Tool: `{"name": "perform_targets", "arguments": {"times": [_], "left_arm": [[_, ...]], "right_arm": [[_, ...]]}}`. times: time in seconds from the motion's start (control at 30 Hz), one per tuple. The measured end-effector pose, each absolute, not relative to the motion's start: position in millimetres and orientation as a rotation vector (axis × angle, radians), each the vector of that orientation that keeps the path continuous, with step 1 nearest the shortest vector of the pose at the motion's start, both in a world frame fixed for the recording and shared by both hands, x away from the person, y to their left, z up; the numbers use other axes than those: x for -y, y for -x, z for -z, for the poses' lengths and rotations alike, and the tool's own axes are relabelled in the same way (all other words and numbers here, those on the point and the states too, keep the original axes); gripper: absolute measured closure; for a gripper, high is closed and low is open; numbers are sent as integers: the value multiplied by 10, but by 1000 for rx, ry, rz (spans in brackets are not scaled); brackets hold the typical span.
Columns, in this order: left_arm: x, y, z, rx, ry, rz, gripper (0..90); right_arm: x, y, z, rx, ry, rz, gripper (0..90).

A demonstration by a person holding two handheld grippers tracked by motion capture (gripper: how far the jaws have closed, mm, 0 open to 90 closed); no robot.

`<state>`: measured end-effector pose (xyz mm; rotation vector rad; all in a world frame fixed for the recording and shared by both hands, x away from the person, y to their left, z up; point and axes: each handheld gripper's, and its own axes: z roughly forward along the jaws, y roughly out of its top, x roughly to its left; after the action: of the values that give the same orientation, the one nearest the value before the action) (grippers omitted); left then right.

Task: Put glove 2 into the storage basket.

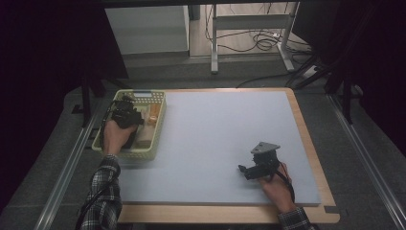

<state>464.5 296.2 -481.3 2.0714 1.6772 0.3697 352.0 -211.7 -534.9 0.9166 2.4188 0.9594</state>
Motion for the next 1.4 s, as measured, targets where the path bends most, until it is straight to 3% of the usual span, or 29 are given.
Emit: {"name": "perform_targets", "arguments": {"times": [0.3,0.53,1.03,1.4], "left_arm": [[-3021,-4529,4740,-1603,-2021,-368,210],[-3076,-4448,4688,-1572,-1977,-362,124],[-3028,-4296,4557,-1453,-1950,-340,46],[-2712,-4109,4396,-1293,-1965,-351,9]], "right_arm": [[2116,-3520,5349,-2419,-917,-959,27],[2116,-3520,5349,-2419,-916,-959,26],[2117,-3520,5347,-2420,-915,-956,26],[2115,-3518,5347,-2419,-914,-955,27]]}}
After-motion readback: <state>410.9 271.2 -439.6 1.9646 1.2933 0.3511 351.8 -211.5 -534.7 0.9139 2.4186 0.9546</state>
